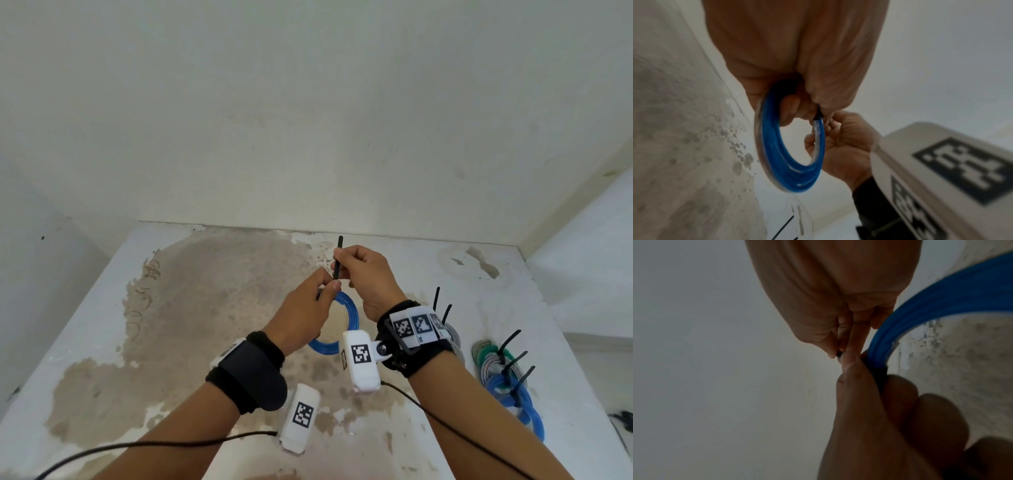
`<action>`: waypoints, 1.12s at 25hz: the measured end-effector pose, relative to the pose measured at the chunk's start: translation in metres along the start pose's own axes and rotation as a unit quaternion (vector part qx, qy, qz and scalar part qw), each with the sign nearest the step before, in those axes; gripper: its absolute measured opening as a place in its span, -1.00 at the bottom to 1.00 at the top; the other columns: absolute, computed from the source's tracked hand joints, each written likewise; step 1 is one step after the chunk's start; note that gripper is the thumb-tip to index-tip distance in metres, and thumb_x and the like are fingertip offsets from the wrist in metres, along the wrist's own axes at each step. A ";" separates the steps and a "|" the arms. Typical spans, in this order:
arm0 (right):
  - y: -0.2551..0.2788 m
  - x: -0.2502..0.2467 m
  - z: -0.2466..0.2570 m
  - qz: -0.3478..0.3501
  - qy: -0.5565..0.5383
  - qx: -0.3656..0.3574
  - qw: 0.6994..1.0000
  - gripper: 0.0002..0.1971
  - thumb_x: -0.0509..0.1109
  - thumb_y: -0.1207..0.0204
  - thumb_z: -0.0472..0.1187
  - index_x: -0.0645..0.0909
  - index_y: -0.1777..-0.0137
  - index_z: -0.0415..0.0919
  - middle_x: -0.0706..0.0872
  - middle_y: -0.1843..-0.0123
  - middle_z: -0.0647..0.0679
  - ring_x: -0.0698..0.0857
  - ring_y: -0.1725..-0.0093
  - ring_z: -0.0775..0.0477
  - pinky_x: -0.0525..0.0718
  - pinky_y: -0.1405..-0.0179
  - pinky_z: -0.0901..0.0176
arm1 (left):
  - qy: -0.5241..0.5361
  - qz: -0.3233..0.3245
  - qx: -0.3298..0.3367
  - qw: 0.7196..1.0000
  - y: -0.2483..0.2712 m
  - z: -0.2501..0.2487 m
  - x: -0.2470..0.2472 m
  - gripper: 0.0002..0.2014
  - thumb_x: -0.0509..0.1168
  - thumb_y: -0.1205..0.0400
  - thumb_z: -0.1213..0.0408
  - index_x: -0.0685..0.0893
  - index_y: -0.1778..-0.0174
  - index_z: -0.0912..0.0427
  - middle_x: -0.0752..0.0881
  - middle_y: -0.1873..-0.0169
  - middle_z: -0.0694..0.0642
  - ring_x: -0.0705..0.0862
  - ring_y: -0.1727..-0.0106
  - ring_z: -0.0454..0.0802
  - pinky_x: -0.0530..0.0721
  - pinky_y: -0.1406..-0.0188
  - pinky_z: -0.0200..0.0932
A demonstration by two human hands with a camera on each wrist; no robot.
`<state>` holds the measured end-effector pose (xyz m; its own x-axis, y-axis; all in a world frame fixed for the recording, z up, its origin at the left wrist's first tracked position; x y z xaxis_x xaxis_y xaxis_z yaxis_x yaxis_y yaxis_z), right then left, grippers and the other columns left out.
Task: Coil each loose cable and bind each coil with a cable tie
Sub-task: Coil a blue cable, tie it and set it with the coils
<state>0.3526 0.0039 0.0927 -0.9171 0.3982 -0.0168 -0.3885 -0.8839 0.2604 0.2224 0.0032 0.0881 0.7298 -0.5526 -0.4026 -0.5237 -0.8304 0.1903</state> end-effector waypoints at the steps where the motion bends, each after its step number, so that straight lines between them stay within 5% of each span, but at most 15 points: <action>1: 0.000 0.000 -0.001 0.016 -0.002 0.013 1.000 -0.83 0.41 -0.70 -0.13 0.70 0.09 -0.17 0.83 0.18 -0.01 0.77 0.25 0.09 0.59 0.23 0.25 | -0.005 0.006 -0.004 1.000 -0.002 0.000 -0.003 -0.75 0.10 -0.82 0.01 0.49 0.02 0.09 0.43 0.46 0.00 0.30 0.63 -0.17 0.45 0.62 -0.22; 6: 0.019 -0.003 -0.015 0.135 0.073 0.079 0.985 -0.59 0.29 -0.70 0.21 0.72 -0.22 -0.10 0.87 -0.12 0.00 0.86 -0.06 -0.08 0.77 -0.05 0.05 | 0.098 0.003 -0.043 0.994 -0.010 0.009 -0.019 -0.71 0.14 -0.81 0.03 0.56 -0.01 0.19 0.37 0.43 -0.03 0.23 0.54 -0.12 0.33 0.61 -0.20; 9: 0.044 0.003 -0.033 0.186 0.096 0.077 0.975 -0.71 0.38 -0.70 0.04 0.72 -0.22 -0.15 0.89 -0.06 -0.02 0.88 -0.02 -0.05 0.81 0.01 0.09 | 0.134 0.007 -0.066 0.989 -0.013 0.015 -0.021 -0.69 0.15 -0.81 0.02 0.62 -0.08 0.21 0.38 0.42 -0.03 0.26 0.50 -0.10 0.38 0.55 -0.17; 11: 0.046 0.001 -0.038 0.164 0.077 0.057 0.982 -0.78 0.41 -0.70 -0.09 0.72 -0.20 -0.20 0.90 0.00 -0.05 0.88 0.06 -0.01 0.82 0.08 0.13 | 0.173 0.031 -0.074 0.982 -0.014 0.016 -0.020 -0.70 0.13 -0.82 0.05 0.67 -0.17 0.17 0.50 0.37 0.01 0.41 0.45 -0.11 0.56 0.42 -0.15; 15: 0.041 -0.008 -0.040 0.142 0.001 0.071 0.987 -0.79 0.43 -0.69 -0.11 0.74 -0.21 -0.21 0.89 0.01 -0.08 0.85 0.06 -0.01 0.77 0.21 0.22 | 0.251 0.075 -0.126 0.957 -0.006 0.029 -0.026 -0.70 0.26 -0.75 0.06 0.68 -0.32 0.11 0.84 -0.04 0.14 0.81 0.07 0.00 0.75 -0.06 -0.11; 20: 0.041 -0.004 -0.044 0.154 -0.031 0.086 0.984 -0.78 0.40 -0.70 -0.11 0.74 -0.25 -0.16 0.87 0.00 -0.04 0.84 0.06 0.02 0.77 0.22 0.24 | 0.280 0.059 -0.129 0.950 0.010 0.036 -0.033 -0.73 0.32 -0.72 0.19 0.72 -0.27 0.24 0.86 -0.01 0.15 0.84 0.00 -0.02 0.80 -0.05 -0.17; 28: 0.043 0.024 -0.038 0.125 -0.064 0.072 0.987 -0.79 0.42 -0.68 -0.12 0.75 -0.22 -0.17 0.88 0.02 -0.07 0.85 0.09 0.01 0.76 0.30 0.27 | 0.223 0.049 -0.128 0.965 0.026 0.047 -0.059 -0.69 0.42 -0.65 0.09 0.75 -0.20 0.20 0.87 -0.03 0.08 0.84 -0.11 -0.02 0.76 -0.15 -0.18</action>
<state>0.3099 -0.0341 0.0665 -0.9605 0.2079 0.1847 -0.1264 -0.9179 0.3761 0.1449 0.0177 0.0751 0.8283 -0.5585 0.0444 -0.5169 -0.7312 0.4452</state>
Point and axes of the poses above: each hand's wrist, its own y-axis away from the middle knuckle, its own x-axis out of the palm, z = x × y, the point moved 8 cm from there along -y, towards the middle knuckle
